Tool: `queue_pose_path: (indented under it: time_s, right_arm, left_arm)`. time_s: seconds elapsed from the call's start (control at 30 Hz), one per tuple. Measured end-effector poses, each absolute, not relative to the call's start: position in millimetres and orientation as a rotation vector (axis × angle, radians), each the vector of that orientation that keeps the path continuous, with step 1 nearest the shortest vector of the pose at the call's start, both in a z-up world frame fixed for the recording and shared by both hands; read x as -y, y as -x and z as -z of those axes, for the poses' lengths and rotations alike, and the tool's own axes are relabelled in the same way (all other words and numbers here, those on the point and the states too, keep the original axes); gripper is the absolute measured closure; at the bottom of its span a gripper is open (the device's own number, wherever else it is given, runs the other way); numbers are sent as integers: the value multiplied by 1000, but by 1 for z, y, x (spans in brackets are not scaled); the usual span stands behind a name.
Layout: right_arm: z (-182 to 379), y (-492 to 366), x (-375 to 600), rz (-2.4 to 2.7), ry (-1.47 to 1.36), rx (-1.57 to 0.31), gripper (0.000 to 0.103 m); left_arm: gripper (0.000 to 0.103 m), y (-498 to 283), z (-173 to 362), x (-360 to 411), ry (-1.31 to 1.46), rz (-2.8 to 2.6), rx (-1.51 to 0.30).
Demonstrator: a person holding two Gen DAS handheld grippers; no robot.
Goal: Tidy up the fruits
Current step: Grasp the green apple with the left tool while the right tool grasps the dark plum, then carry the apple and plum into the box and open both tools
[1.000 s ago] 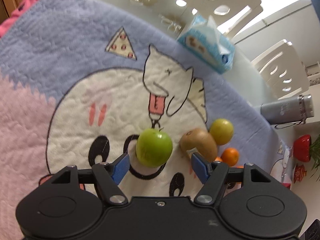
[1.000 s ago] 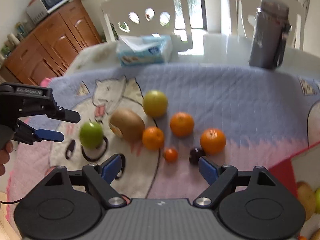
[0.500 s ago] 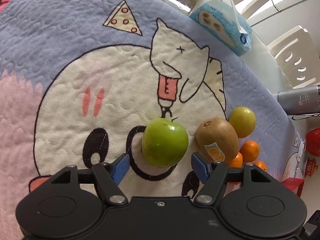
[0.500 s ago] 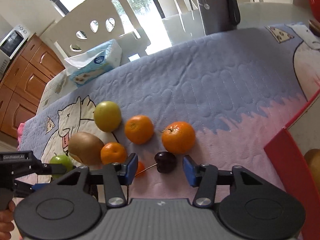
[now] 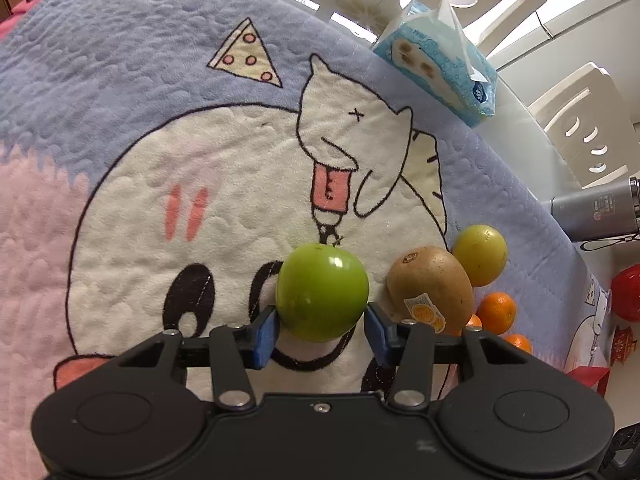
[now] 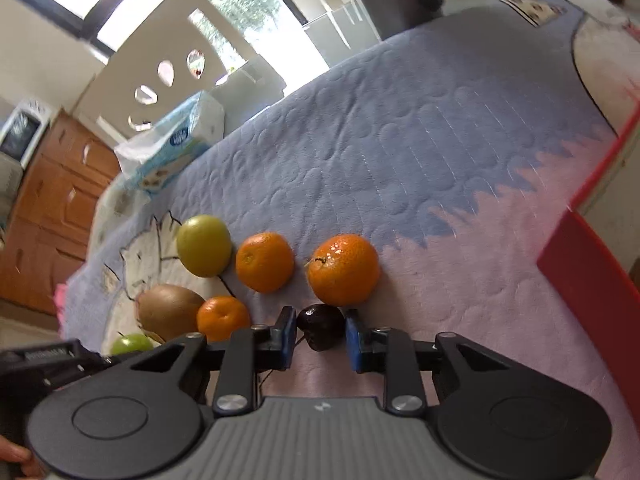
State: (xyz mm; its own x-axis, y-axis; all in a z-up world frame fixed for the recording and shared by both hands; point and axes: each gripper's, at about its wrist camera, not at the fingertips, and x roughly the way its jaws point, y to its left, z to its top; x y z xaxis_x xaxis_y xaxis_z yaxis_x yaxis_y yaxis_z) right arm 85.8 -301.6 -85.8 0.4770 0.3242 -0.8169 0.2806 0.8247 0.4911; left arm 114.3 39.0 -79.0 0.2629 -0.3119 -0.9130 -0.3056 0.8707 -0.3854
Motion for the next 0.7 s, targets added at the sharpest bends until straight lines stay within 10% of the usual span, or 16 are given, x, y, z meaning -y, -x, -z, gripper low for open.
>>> queue_pose_path:
  time_s: [0.33,0.37,0.43,0.7]
  right_arm:
    - [74,-78,292,-113,-621,-1046,75]
    - [72,-78,292,-115,-620,-1043,75]
    - [68,-75,294,-114,-623,-1039,75]
    - [51,-58,307,-114,-647,-1001,75]
  left_arm:
    - [72,-100,56,-44,576,29,-1270]
    - [71,-100,58,-44,580,26,-1269]
    - [33,-102,66,-45,582,21,-1291]
    - [47,-109,83,-36,527,1,-1274]
